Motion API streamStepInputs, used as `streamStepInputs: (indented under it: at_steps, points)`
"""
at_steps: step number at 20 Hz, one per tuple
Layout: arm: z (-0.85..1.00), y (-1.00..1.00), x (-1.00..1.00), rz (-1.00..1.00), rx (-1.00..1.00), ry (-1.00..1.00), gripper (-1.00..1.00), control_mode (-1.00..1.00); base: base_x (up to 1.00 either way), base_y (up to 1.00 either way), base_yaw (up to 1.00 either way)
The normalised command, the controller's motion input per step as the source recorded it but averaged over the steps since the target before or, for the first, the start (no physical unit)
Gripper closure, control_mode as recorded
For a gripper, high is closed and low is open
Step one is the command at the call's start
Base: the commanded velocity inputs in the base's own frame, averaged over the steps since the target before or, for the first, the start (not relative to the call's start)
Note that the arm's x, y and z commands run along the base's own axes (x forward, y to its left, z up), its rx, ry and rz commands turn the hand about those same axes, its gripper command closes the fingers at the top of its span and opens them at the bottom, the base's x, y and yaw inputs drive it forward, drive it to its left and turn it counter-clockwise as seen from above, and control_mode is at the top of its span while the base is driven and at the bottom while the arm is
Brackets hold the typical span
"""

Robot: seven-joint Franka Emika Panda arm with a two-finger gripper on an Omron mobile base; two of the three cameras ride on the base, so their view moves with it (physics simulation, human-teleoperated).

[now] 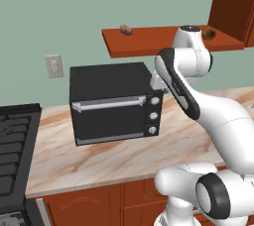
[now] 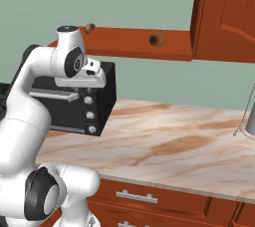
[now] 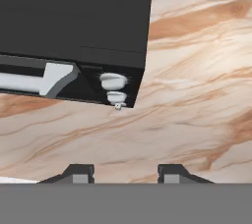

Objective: Pick the potatos from the cabinet and place them in one bowl. Pick the tangerine from the sink and place it in the other bowl.

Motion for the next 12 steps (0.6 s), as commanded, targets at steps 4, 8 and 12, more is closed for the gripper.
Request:
streamStepInputs:
  at_steps: [4, 8, 12]
  points:
    - [0.00, 0.00, -0.04, 0.01, 0.00, 0.00, -1.00, -1.00, 0.00, 0.00, 0.00]
    - [0.00, 0.11, -0.06, 0.00, 0.00, 0.00, -1.00, -1.00, 0.00, 0.00, 0.00]
    - [0.00, 0.12, -0.31, 0.00, 0.00, -0.03, -1.00, -1.00, 0.00, 0.00, 0.00]
